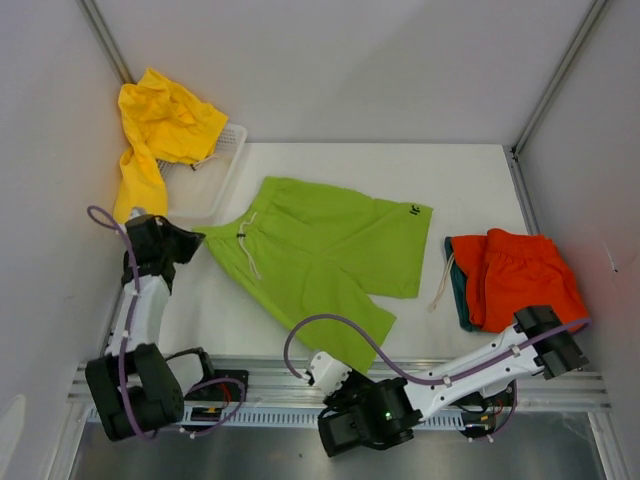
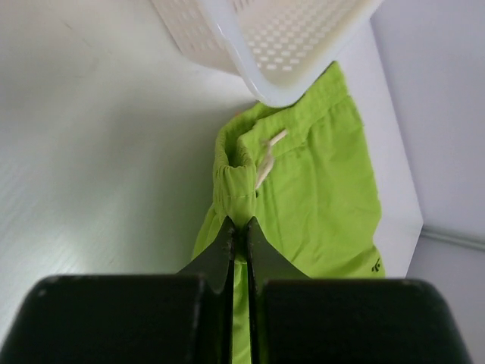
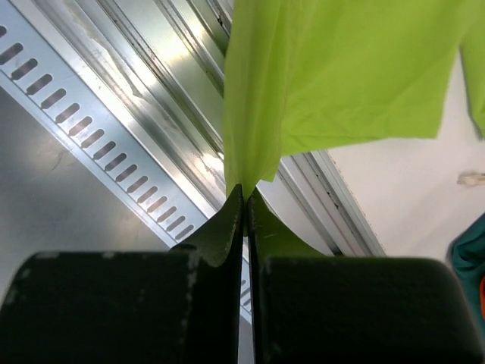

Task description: Fold and stack the shorts

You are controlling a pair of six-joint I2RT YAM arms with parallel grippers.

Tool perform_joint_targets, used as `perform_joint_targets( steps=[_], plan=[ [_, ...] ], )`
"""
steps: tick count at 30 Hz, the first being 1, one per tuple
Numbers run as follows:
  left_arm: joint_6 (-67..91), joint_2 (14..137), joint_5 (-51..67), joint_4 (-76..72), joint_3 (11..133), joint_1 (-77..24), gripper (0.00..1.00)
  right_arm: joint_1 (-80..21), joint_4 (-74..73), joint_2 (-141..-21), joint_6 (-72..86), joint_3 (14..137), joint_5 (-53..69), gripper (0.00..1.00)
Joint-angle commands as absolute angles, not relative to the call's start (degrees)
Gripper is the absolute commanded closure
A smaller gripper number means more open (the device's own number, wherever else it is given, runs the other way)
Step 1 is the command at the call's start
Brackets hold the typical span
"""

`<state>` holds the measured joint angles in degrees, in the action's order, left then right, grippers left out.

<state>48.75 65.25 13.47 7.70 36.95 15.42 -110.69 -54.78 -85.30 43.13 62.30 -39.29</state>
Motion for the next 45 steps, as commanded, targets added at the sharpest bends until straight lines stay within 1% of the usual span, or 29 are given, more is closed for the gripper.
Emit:
perform_joint_targets(
  steps=[1, 2, 5, 9, 13, 17, 18, 23, 24, 31, 38, 45],
  plan=[
    [46.9, 57.5, 13.2, 14.1, 36.4, 21.6, 1.00, -113.1, -58.4, -82.1, 47.4, 65.1, -42.9, 1.00],
    [45.9, 56.5, 14.2, 15.9, 36.5, 24.6, 1.00, -113.5, -58.3, -82.3, 47.3, 65.5, -42.8, 1.00],
    [42.9, 55.8, 14.9, 21.4, 39.5, 27.8, 1.00, -114.8, -58.4, -83.8, 46.7, 67.1, -43.4, 1.00],
    [42.0, 58.1, 15.6, 26.3, 43.6, 28.3, 1.00, -114.0, -60.7, -85.0, 45.8, 69.8, -45.6, 1.00],
    [43.9, 60.3, 15.8, 30.2, 46.7, 28.3, 1.00, -110.2, -64.0, -82.2, 44.6, 73.9, -49.1, 1.00],
    [48.3, 59.5, 15.4, 31.4, 47.5, 28.5, 1.00, -102.0, -65.5, -77.8, 40.3, 75.8, -50.4, 1.00],
    [49.2, 59.2, 15.5, 31.2, 47.4, 28.4, 1.00, -97.5, -64.4, -76.8, 39.1, 75.9, -50.3, 1.00],
    [58.7, 57.8, 15.8, 28.7, 46.1, 28.5, 1.00, -83.0, -56.1, -70.0, 28.9, 74.9, -44.9, 1.00],
    [61.1, 57.7, 15.8, 28.0, 45.4, 28.4, 1.00, -77.9, -55.4, -69.4, 26.3, 74.9, -43.3, 1.00],
    [71.1, 58.1, 13.9, 24.8, 44.6, 28.3, 1.00, -59.4, -48.3, -68.3, 16.5, 75.2, -33.8, 1.00],
    [78.1, 59.1, 9.8, 20.1, 44.6, 25.5, 1.00, -47.2, -42.6, -70.0, 11.0, 76.9, -27.3, 1.00],
    [80.7, 64.0, 4.4, 20.7, 50.2, 19.9, 1.00, -41.0, -38.2, -75.1, 5.2, 79.9, -23.7, 1.00]
  ],
)
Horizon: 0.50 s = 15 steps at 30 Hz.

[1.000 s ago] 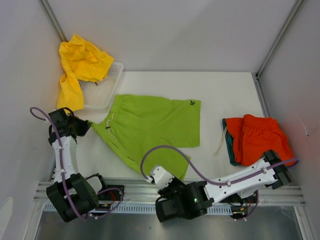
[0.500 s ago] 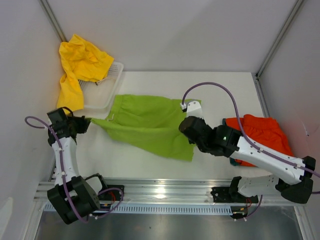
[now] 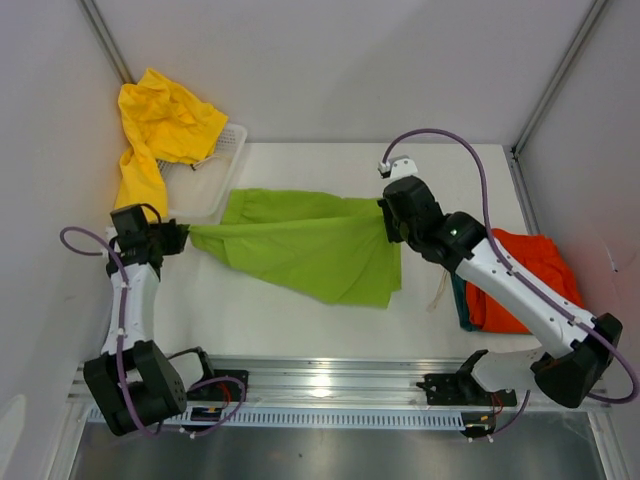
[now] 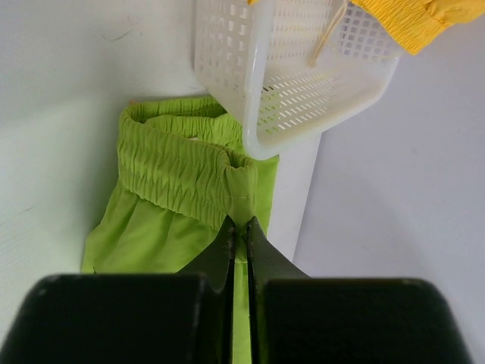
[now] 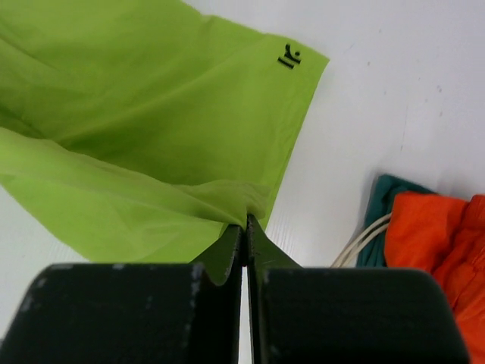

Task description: Fold and stack the shorts

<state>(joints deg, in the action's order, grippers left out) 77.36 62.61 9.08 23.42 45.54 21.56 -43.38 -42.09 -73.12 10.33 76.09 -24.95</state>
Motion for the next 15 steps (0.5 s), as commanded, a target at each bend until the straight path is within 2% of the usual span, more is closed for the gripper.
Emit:
perform_joint_targets(
  steps=[1, 5, 15],
  plan=[
    [80.7, 64.6, 3.6, 21.5, 50.8, 18.7, 1.00, -40.4, -37.8, -75.6, 4.8, 80.2, -23.5, 1.00],
    [80.1, 68.1, -1.6, 23.0, 54.2, 16.7, 1.00, -36.7, -35.3, -79.1, 3.2, 82.3, -19.9, 1.00],
    [79.4, 78.8, -5.5, 22.4, 61.0, 11.6, 1.00, -28.0, -31.5, -86.5, 2.4, 84.7, -13.6, 1.00]
  ],
)
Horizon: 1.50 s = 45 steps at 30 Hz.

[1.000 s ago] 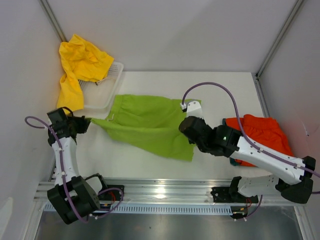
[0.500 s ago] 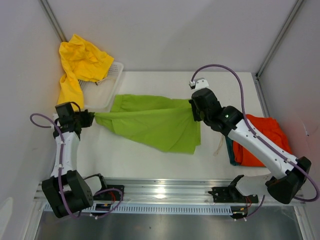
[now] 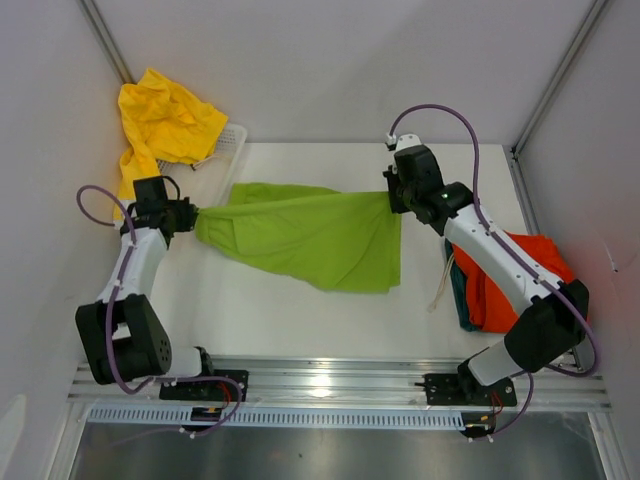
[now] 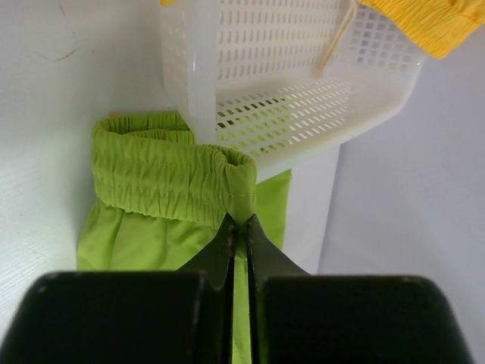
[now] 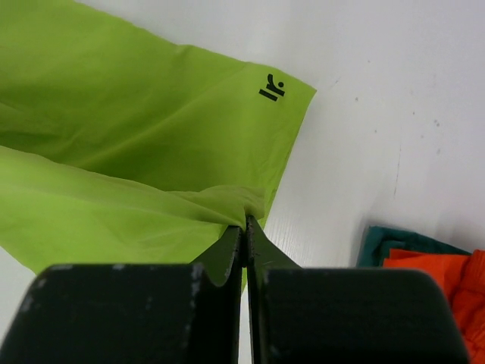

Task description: Fold and stack the shorts

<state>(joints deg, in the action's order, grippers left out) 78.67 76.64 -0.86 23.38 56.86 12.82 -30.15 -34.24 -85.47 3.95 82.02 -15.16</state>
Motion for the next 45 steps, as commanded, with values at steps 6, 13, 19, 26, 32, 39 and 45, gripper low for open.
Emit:
perform_joint_targets(
  steps=[6, 13, 19, 26, 32, 39, 45],
  plan=[
    [79.0, 85.3, -8.3, 23.2, 67.3, 8.3, 1.00, -24.3, -30.3, -91.8, 2.6, 86.1, -11.6, 1.00],
    [78.8, 91.6, -12.0, 26.2, 75.0, 4.3, 1.00, -21.0, -28.7, -97.6, 2.9, 88.8, -8.4, 1.00],
    [78.6, 97.1, -13.8, 26.5, 82.3, 2.7, 1.00, -19.3, -28.0, -103.7, 2.8, 92.8, -7.7, 1.00],
    [78.3, 102.9, -14.5, 26.5, 87.3, 1.1, 1.00, -17.3, -27.3, -109.5, 2.7, 98.2, -6.8, 1.00],
    [77.6, 107.4, -15.5, 24.2, 90.3, -1.2, 1.00, -15.6, -26.6, -115.1, 3.1, 103.5, -5.5, 1.00],
    [78.1, 110.0, -16.2, 23.5, 91.1, -1.6, 1.00, -15.5, -25.1, -123.1, 2.1, 113.4, -3.4, 1.00],
    [78.8, 108.9, -19.0, 23.3, 89.7, -1.7, 1.00, -15.4, -24.5, -130.3, 1.3, 121.6, -2.3, 1.00]
  ],
)
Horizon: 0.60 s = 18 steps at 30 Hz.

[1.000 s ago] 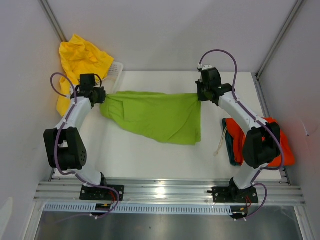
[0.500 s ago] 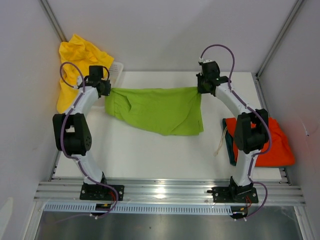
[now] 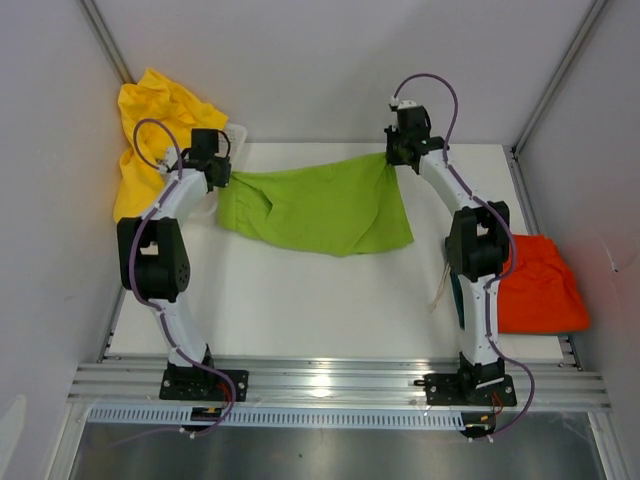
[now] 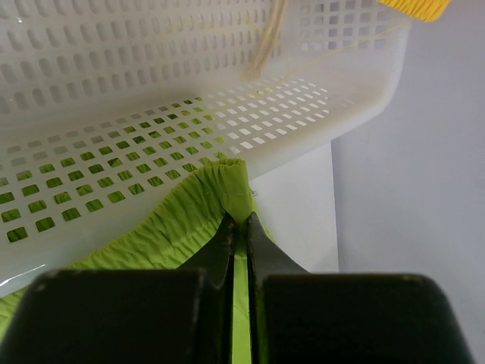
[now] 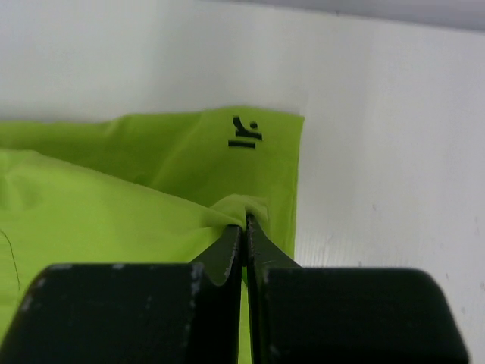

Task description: Fold and stack the shorts

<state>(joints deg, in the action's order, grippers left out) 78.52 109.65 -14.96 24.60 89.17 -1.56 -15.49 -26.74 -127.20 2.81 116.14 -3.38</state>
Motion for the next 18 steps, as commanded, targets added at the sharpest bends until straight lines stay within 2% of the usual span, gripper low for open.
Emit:
perform_joint_targets(
  steps=[1, 3, 4, 5, 6, 7, 8, 10, 12, 15, 18],
  plan=[
    [79.1, 108.5, -19.2, 23.0, 89.6, -1.7, 1.00, -15.3, -25.2, -131.6, 1.5, 125.7, -2.3, 1.00],
    [79.4, 108.2, -19.9, 22.6, 88.5, -1.7, 0.94, -15.1, -26.1, -135.5, 1.8, 129.3, -1.7, 1.00],
    [79.1, 108.4, -19.9, 22.2, 88.4, -1.7, 0.84, -15.0, -26.1, -136.7, 2.1, 132.3, -1.0, 0.97],
    [78.8, 108.7, -19.6, 21.5, 88.3, -1.7, 0.57, -14.9, -25.9, -137.9, 2.4, 133.6, -0.9, 0.80],
    [78.0, 109.0, -18.9, 21.2, 88.6, -1.6, 0.41, -14.9, -26.1, -140.0, 2.5, 134.9, -1.0, 0.62],
    [77.3, 109.7, -18.8, 21.8, 88.9, -1.6, 0.21, -14.9, -26.6, -140.9, 3.1, 137.3, -1.8, 0.40],
    [76.9, 109.9, -18.8, 22.6, 90.6, -1.6, 0.01, -14.8, -27.4, -141.5, 3.5, 138.2, -2.3, 0.24],
    [75.8, 110.3, -19.4, 26.0, 92.6, -1.6, 0.01, -14.4, -28.3, -140.3, 4.2, 137.9, -2.1, 0.21],
    [74.4, 109.7, -19.6, 27.1, 93.3, -1.6, 0.01, -13.0, -26.4, -137.4, 6.8, 131.5, -0.8, 0.19],
    [69.7, 107.3, -17.9, 25.5, 93.2, -1.7, 0.01, -9.9, -25.4, -130.6, 11.1, 121.2, 9.2, 0.20],
    [65.5, 104.9, -15.6, 26.0, 93.2, -2.1, 0.01, -8.5, -26.6, -124.7, 13.0, 111.8, 13.1, 0.21]
  ],
)
